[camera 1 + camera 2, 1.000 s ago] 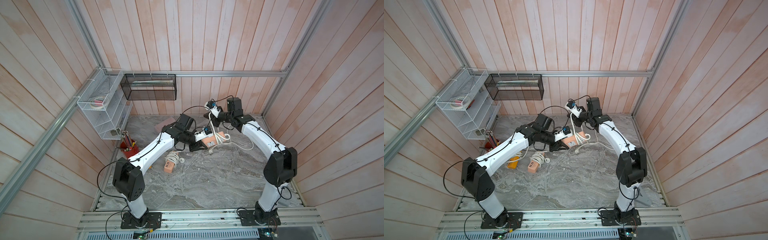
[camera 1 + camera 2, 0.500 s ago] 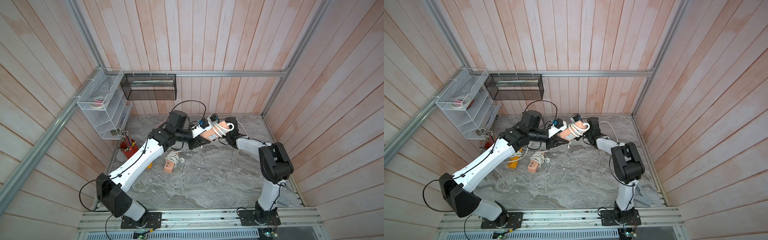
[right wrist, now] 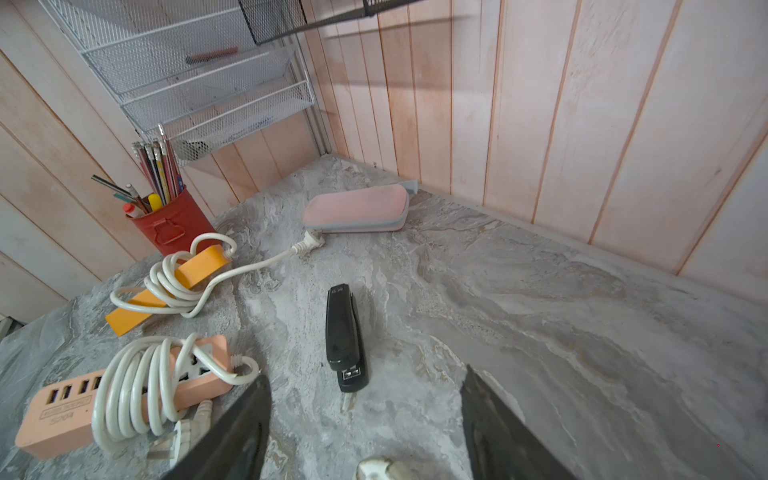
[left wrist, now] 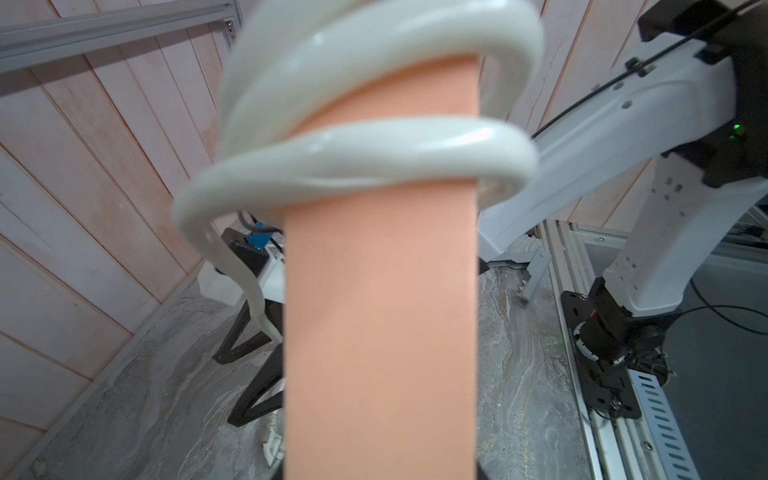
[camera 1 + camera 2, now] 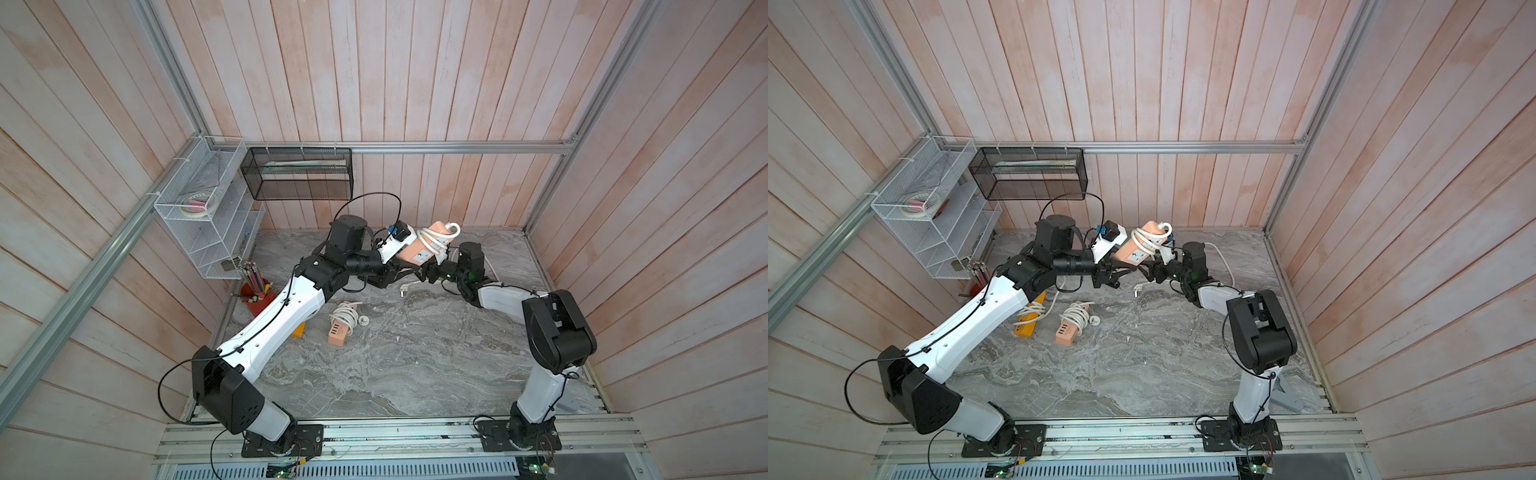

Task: Wrap the cord around the power strip
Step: Wrap the power cord around the power strip.

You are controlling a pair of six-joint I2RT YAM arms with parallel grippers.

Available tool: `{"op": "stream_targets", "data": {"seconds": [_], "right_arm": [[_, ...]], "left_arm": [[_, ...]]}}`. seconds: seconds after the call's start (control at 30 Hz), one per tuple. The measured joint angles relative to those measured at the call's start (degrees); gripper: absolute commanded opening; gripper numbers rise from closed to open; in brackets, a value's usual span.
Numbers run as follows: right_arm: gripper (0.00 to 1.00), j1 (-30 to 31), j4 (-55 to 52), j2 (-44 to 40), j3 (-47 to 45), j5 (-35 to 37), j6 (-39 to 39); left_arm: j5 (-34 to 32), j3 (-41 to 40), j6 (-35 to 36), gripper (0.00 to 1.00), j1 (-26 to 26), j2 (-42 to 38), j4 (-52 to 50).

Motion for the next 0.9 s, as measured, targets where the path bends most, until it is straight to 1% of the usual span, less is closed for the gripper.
{"op": "stream_targets", "data": {"seconds": [0.1,0.17,0.27,0.4,0.5,0.6,0.67,0.77,0.87,0.9], "right_arm": [[0.76,-0.68,0.02,-3.65,-2.23,0.35,0.55],[0.81,-0.96,0.07,-6.12,-4.46,0.63,1.31],[0.84,-0.98,0.09,-8.92,-7.30,1.29,2.19],[0.85,-0.96,0.44,-11.78,-11.39,2.56,2.97],[0.84,-0.92,0.72,-12.13,-13.42,5.16,2.80],[0.81,-0.87,0.83,-11.41,-14.29,8.50,2.36],[0.75,-0.87,1.68,-9.81,-14.01,10.10,1.95],[0.60,-0.61,2.47,-5.38,-11.89,12.15,1.14],[0.37,-0.02,4.00,-0.90,-10.10,14.32,0.57],[0.28,0.26,4.59,0.13,-9.99,14.93,0.70]], "left_arm": [[-0.70,0.00,-0.72,0.00,0.31,0.00,0.79],[-1.01,0.02,-1.09,0.00,0.39,0.00,0.90],[-1.68,0.24,-2.01,0.00,0.57,0.04,0.87],[-2.16,1.70,-2.99,0.00,1.07,0.68,0.92],[-2.12,2.54,-3.82,0.00,1.22,1.01,0.98],[-1.97,3.43,-4.48,0.00,1.20,1.38,1.03],[-1.95,3.76,-4.83,0.00,1.20,1.49,1.03],[-2.01,3.85,-5.49,0.00,1.27,1.53,1.07],[-2.27,3.87,-7.32,0.00,1.70,1.60,1.60],[-2.36,3.85,-8.46,0.00,2.10,1.62,2.03]]}}
